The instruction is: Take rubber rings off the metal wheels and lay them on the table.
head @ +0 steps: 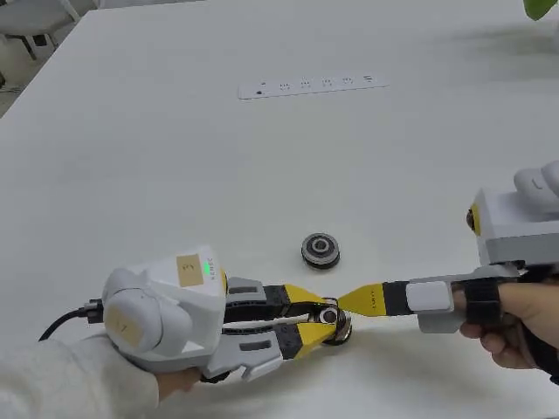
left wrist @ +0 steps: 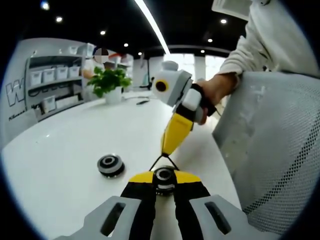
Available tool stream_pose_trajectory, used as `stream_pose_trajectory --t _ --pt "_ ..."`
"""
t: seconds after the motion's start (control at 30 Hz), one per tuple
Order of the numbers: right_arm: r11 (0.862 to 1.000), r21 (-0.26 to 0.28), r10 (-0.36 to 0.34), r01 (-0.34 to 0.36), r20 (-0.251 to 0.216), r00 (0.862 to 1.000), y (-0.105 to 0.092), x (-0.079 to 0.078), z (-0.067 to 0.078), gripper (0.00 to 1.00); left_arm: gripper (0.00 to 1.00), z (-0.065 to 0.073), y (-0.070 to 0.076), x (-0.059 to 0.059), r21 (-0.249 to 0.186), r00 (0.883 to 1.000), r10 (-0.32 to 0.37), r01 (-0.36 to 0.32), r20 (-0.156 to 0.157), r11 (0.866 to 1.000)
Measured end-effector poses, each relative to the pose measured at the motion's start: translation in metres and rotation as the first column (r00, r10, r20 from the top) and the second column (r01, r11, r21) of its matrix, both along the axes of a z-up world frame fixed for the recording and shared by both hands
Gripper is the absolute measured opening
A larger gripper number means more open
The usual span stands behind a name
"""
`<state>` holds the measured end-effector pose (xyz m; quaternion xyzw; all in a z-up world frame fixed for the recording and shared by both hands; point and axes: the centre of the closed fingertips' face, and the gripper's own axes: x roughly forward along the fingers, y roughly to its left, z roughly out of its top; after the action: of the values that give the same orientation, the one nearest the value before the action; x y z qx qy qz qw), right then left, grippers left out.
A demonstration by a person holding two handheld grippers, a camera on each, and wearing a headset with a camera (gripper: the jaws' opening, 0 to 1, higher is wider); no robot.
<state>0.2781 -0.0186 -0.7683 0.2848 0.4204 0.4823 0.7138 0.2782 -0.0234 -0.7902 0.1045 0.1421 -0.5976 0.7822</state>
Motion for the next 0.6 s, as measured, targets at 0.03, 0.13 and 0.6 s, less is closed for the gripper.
stream_pose_trajectory --t 0.03,0.13,0.6 --pt "1.0 0.001 -0.003 0.003 -0.003 1.0 -0.001 0.0 0.0 0.0 0.14 0.0 0.0 0.0 0.0 1.0 0.001 -0.001 -0.001 1.0" --pt "1.0 -0.005 -0.016 0.016 -0.006 1.0 -0.003 0.002 -0.003 0.0 0.14 0.0 0.0 0.0 0.001 1.0 0.004 -0.004 -0.002 1.0" --pt "0.986 -0.168 0.014 -0.001 0.075 0.997 -0.011 0.005 -0.019 0.0 0.18 0.007 -0.003 -0.001 0.009 0.997 0.022 -0.021 -0.068 1.0"
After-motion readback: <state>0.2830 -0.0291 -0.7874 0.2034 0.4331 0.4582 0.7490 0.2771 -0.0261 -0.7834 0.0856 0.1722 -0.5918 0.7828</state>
